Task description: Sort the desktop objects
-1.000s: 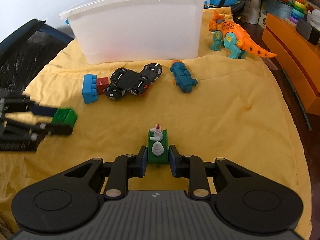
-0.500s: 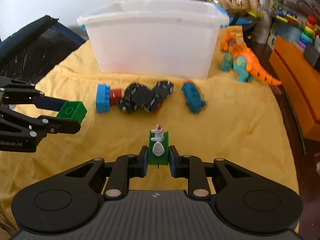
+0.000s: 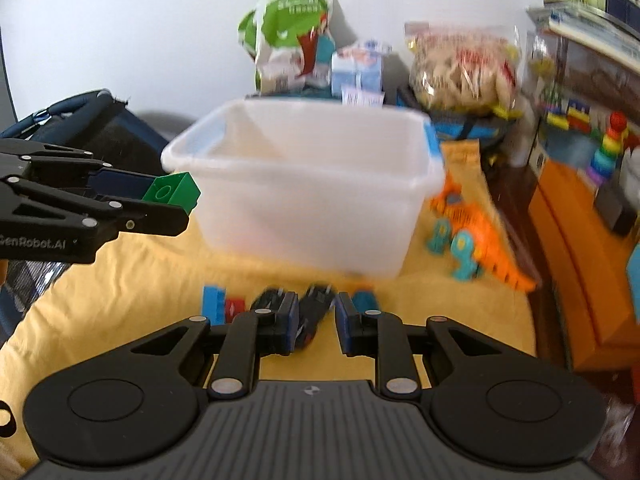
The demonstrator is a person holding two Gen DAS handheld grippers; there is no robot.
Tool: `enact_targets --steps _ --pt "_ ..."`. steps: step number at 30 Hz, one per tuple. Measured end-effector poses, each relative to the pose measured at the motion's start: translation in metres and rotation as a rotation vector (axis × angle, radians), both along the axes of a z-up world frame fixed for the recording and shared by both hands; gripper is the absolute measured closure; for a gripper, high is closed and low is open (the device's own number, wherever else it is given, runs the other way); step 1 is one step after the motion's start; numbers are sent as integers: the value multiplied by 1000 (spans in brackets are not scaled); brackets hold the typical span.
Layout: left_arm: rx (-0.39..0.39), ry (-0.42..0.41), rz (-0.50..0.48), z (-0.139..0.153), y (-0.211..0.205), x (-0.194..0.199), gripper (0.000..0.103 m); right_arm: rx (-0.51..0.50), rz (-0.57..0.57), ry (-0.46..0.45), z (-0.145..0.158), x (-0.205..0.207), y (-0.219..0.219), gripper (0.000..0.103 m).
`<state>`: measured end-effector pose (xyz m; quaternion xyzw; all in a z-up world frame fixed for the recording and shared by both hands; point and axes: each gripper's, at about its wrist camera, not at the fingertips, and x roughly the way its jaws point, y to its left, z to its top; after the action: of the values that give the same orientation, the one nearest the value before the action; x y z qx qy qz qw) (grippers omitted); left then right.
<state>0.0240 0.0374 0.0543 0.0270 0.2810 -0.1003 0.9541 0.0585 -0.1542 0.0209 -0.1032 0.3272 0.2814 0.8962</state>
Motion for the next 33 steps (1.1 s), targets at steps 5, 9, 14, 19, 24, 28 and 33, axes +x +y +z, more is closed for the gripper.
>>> enact_targets --steps 5,9,14,19,24,28,33 --pt "11 -70 19 23 6 16 58 13 13 -78 23 18 10 80" --pt "7 -94 30 34 10 32 58 34 29 -121 38 36 21 80" --pt "19 -94 49 32 14 53 58 54 52 -162 51 53 35 81" --pt "37 -51 80 17 21 72 58 49 66 -156 46 70 48 80" --pt "-4 -5 113 4 34 84 58 48 48 -117 36 84 51 80" --pt "-15 10 119 0 38 90 58 56 20 -111 34 81 36 74" --pt "-9 20 110 -5 39 93 58 46 -16 18 13 57 -20 55"
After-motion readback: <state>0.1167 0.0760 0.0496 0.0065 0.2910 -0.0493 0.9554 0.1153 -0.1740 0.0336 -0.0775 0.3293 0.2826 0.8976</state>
